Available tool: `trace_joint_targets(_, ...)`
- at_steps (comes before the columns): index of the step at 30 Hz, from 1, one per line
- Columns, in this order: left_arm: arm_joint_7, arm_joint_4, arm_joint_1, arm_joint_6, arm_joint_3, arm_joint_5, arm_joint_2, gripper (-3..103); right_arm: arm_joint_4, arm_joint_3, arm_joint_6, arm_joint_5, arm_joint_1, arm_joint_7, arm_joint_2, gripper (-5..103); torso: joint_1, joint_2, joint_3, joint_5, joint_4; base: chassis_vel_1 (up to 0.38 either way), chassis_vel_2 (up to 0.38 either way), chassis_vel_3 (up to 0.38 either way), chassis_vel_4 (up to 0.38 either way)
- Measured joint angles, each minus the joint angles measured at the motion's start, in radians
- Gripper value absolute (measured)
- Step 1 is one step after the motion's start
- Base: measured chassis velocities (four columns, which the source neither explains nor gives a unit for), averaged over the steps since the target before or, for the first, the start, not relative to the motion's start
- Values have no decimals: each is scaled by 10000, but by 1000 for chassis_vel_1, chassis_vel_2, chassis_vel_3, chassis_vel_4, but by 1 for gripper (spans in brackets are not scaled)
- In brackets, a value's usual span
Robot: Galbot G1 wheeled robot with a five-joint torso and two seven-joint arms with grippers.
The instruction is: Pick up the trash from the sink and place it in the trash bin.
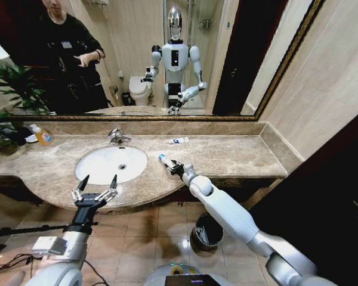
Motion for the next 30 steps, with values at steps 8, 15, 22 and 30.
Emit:
trace_joint_targets(8,0,0,0,0,0,0,-1,100,937,483,-128,44,-459,150,-452,14,0,0,0,0,-1,0,0,0,0)
trace_joint_targets(15,0,0,0,0,0,0,0,100,1284,641,-312,78,-644,269,-509,11,0,0,0,-1,-1,0,0,0,0)
trace_joint_targets(22,0,0,0,0,0,0,0,100,1300,38,-535,648,-522,2012,-16,37,0,0,0,-3,0,0,0,0,0)
trace_joint_targets(30,0,0,0,0,0,0,-1,100,1121,-636,-1162,1892,-144,4743,839,65,0,0,0,-1,1,0,0,0,0)
